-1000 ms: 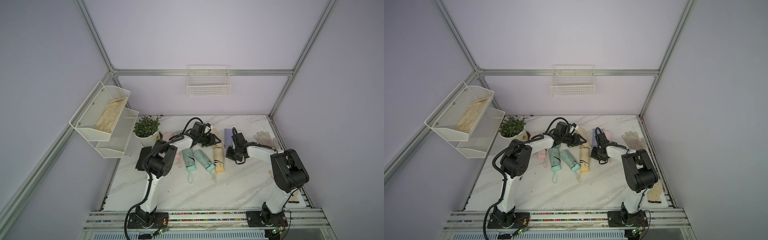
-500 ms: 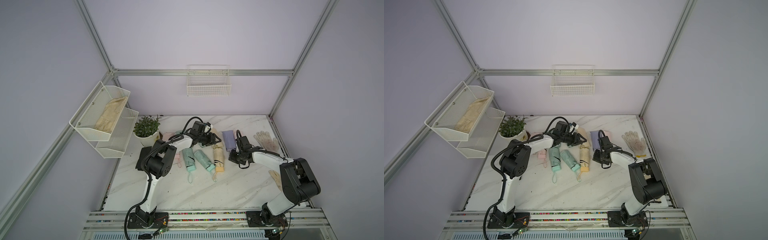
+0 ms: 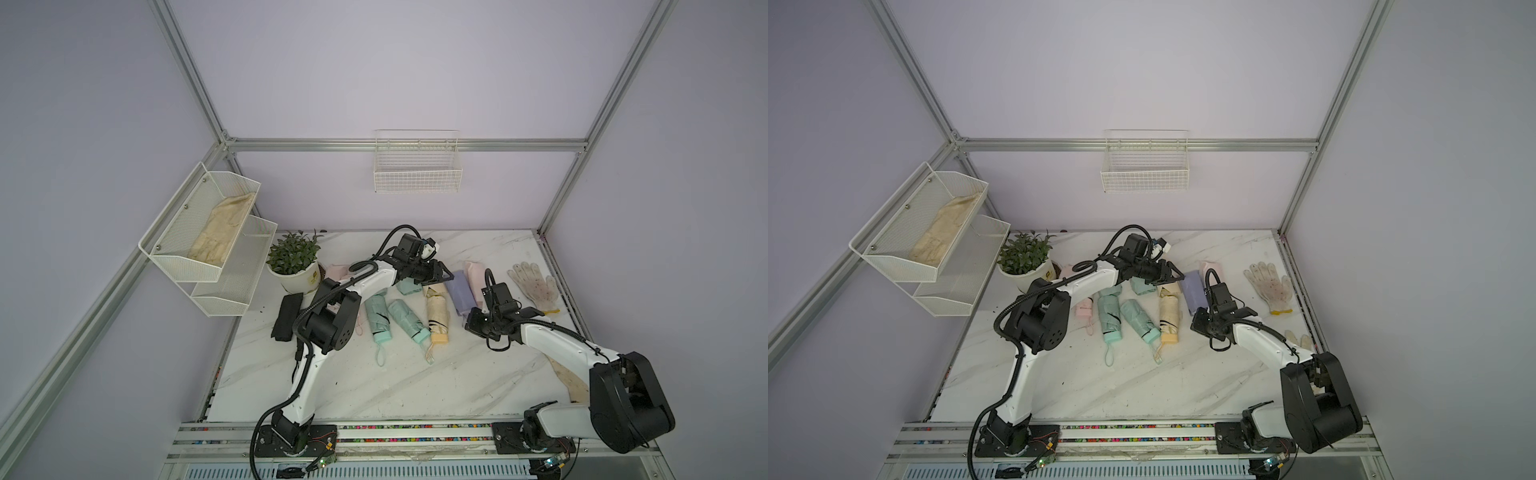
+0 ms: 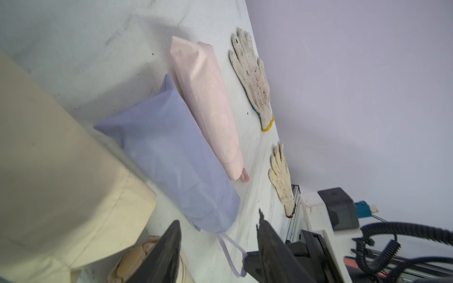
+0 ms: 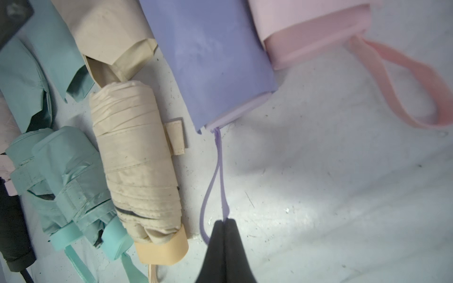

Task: Take umbrellas out of sleeves
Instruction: Move the umbrella to the center of the board.

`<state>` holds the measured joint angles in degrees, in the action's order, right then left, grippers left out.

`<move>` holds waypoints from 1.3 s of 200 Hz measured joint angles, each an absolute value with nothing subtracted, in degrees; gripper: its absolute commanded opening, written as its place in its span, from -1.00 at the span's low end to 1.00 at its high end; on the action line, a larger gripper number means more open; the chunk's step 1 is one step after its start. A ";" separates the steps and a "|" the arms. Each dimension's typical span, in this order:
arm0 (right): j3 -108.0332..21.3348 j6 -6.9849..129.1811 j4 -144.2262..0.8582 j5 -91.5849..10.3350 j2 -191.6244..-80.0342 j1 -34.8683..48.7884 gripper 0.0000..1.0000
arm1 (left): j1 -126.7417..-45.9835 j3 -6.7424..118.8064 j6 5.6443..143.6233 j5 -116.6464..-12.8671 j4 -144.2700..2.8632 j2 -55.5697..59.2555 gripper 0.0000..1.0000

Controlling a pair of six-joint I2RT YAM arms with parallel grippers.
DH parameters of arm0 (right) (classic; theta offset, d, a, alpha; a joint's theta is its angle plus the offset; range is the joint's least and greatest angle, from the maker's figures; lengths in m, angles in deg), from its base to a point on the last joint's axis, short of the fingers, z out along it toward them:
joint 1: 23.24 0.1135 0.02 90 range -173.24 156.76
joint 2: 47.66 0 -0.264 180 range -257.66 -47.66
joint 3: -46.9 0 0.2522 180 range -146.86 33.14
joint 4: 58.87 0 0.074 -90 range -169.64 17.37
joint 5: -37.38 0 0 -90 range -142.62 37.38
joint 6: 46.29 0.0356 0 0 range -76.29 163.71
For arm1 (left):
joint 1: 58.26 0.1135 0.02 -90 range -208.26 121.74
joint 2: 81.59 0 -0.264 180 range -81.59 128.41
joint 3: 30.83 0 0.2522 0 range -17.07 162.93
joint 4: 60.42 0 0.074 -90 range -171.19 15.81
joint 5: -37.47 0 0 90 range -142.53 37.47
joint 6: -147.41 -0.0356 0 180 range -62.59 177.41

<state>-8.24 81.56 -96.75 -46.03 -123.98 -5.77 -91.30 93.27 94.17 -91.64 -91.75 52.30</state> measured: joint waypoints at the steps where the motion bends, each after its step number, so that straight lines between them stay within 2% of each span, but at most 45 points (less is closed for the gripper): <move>1: -8.16 81.67 -96.78 -46.03 -123.80 -5.77 -1.00 | -91.30 93.40 94.06 -91.60 -91.90 52.39 0.06; 45: -5.88 83.57 -96.75 -45.51 -119.50 -5.72 -1.00 | -91.30 99.85 89.42 -88.27 -100.64 56.98 0.09; 79: -4.00 84.16 -96.95 -45.09 -117.01 -5.68 -1.00 | -91.61 100.38 87.26 -86.66 -103.42 58.22 0.09; 163: 3.54 86.85 -98.83 -39.41 -106.60 -5.48 -1.00 | -96.44 100.38 85.47 -85.28 -103.70 58.22 0.08; 224: 7.82 89.76 -98.98 -35.11 -101.23 -5.11 -1.00 | -96.59 103.22 85.97 -86.35 -103.46 59.66 0.07; 260: 7.97 89.54 -98.85 -34.78 -102.47 -5.07 -0.78 | -96.66 104.42 86.82 -86.55 -103.00 60.71 0.06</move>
